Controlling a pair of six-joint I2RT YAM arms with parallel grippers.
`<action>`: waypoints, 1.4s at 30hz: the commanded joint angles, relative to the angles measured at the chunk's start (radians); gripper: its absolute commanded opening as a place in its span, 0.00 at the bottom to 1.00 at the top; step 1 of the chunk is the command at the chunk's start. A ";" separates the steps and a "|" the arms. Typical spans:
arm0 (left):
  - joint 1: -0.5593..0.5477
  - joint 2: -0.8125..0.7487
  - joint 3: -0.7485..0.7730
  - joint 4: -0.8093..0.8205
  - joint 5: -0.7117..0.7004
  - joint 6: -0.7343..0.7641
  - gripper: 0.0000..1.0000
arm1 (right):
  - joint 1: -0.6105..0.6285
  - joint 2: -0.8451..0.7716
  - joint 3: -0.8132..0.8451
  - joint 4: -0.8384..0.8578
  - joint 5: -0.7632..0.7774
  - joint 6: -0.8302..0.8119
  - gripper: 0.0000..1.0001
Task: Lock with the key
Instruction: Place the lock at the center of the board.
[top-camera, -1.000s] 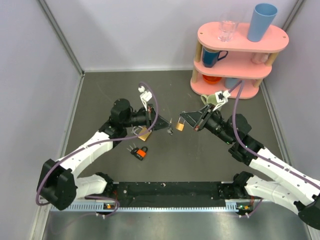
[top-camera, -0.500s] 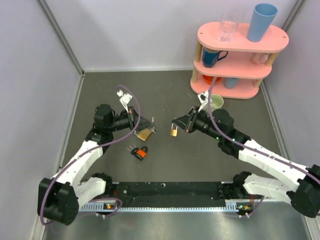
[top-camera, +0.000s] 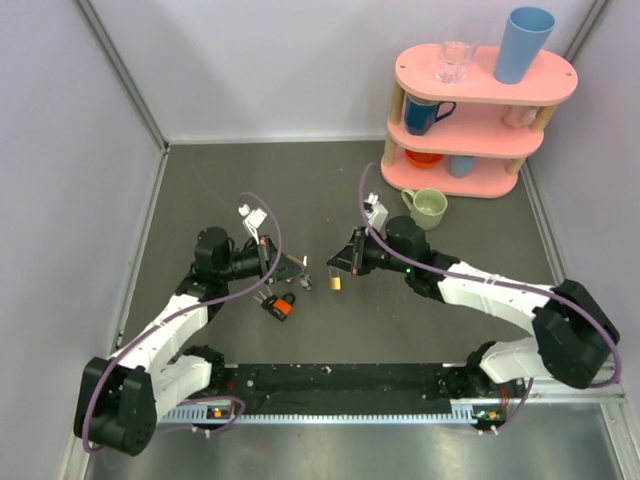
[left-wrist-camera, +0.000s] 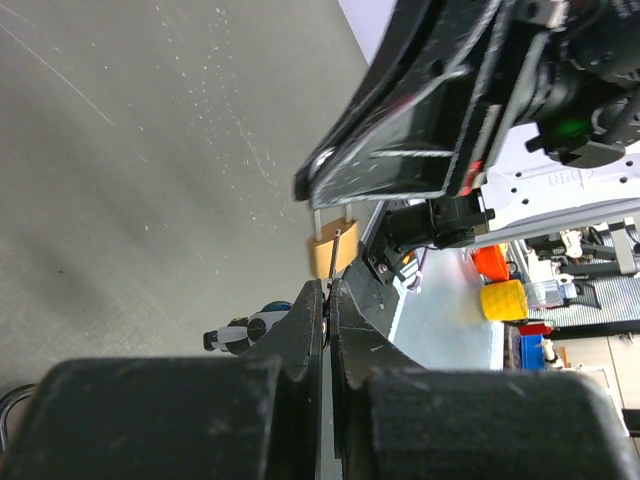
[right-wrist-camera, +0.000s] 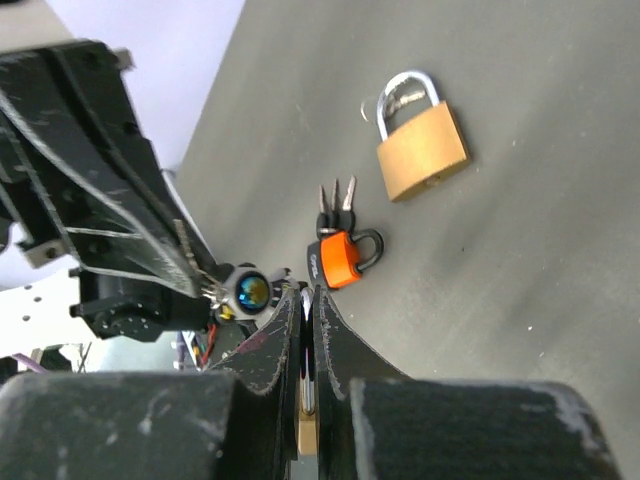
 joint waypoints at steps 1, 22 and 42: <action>0.004 0.007 -0.017 0.048 0.004 0.017 0.00 | -0.005 0.078 0.026 0.112 -0.082 -0.005 0.00; -0.017 0.298 -0.033 0.117 -0.039 -0.018 0.00 | -0.010 0.460 0.065 0.293 -0.092 0.060 0.00; -0.034 0.524 -0.020 0.360 -0.005 -0.130 0.00 | -0.013 0.524 0.138 0.152 0.001 -0.010 0.22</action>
